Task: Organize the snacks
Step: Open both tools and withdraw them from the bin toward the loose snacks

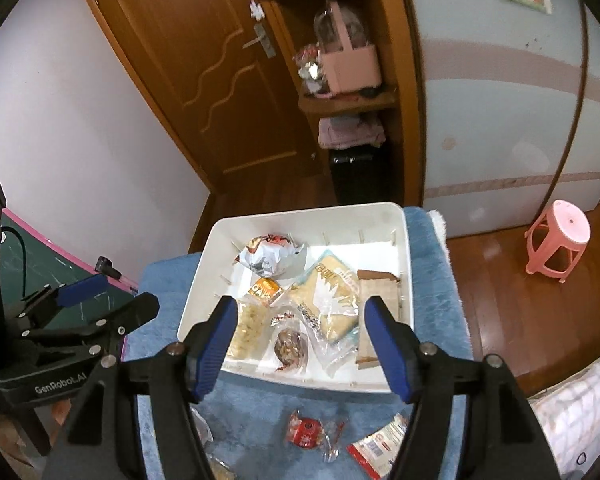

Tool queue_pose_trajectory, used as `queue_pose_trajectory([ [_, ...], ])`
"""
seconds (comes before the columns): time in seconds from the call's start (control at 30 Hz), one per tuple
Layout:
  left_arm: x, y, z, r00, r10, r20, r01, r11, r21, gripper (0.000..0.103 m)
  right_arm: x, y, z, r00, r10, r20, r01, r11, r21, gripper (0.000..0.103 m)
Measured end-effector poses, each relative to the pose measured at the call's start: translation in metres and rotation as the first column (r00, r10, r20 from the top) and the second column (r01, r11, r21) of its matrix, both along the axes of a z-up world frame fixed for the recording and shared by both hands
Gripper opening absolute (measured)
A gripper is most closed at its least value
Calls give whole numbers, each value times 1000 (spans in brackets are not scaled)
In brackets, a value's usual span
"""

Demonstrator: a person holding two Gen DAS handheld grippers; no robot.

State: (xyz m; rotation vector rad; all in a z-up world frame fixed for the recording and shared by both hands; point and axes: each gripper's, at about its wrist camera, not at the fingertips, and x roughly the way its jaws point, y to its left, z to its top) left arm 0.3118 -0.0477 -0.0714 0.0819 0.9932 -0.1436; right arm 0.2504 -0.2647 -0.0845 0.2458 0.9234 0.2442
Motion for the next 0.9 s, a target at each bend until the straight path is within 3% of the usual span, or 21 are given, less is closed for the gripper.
queue_pose_trajectory([
  [0.37, -70, -12, 40, 990, -106, 93, 107, 994, -6, 87, -69, -4, 34, 989, -55, 137, 65, 996, -67, 67],
  [0.5, -100, -21, 51, 976, -162, 146, 159, 987, 32, 87, -92, -5, 44, 981, -78, 179, 93, 993, -78, 67],
  [0.9, -153, -35, 51, 958, -216, 187, 214, 976, 30, 87, -148, -10, 54, 962, -125, 241, 166, 973, -159, 67],
])
